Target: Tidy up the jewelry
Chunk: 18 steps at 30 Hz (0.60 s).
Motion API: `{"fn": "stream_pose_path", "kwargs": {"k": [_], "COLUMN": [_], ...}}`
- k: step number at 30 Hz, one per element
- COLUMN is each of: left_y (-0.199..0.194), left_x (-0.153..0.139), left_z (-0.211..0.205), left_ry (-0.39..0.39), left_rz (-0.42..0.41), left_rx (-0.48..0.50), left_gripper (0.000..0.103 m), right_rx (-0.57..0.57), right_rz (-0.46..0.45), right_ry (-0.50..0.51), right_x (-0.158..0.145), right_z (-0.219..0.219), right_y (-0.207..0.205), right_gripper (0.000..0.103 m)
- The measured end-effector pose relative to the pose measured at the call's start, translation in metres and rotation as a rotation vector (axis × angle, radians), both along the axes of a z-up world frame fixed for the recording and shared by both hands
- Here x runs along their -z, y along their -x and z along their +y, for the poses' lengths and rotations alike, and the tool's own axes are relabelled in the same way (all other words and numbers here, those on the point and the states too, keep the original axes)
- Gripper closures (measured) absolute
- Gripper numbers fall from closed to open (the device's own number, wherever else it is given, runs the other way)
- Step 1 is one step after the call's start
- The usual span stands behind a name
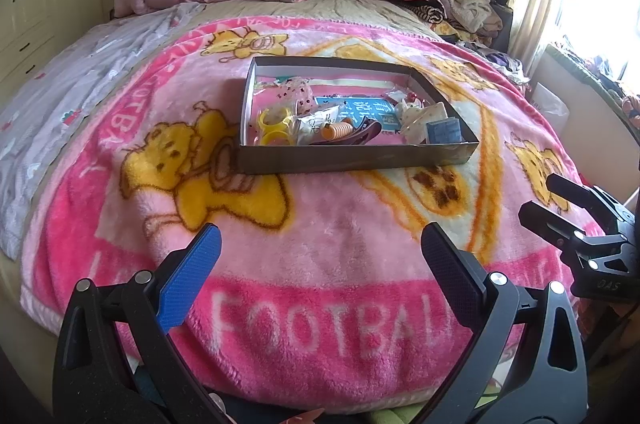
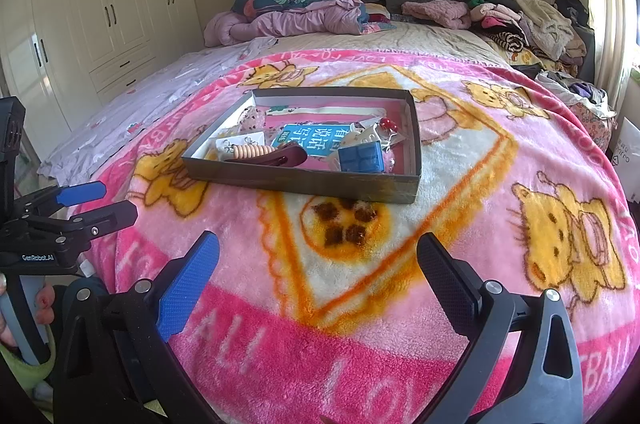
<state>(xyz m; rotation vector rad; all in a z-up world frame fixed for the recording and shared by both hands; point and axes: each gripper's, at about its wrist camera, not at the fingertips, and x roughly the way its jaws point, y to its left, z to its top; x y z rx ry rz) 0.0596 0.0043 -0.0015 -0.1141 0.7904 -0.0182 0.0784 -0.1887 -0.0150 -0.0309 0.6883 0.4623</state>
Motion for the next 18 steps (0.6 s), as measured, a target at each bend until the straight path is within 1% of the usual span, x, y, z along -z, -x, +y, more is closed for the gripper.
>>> {"fn": "stream_pose_path", "kwargs": {"k": [18], "left_y": [-0.0014], "left_x": [0.0014], "left_z": [-0.0015], "left_ry": [0.008], "left_rz": [0.002], "left_rx": [0.01], "left_gripper": [0.011], "right_rx": [0.004], "right_rz": [-0.003], "right_ry": [0.003], "right_x": [0.0002], "right_z": [-0.0026], "right_y": [-0.0013], "right_gripper": [0.007]}}
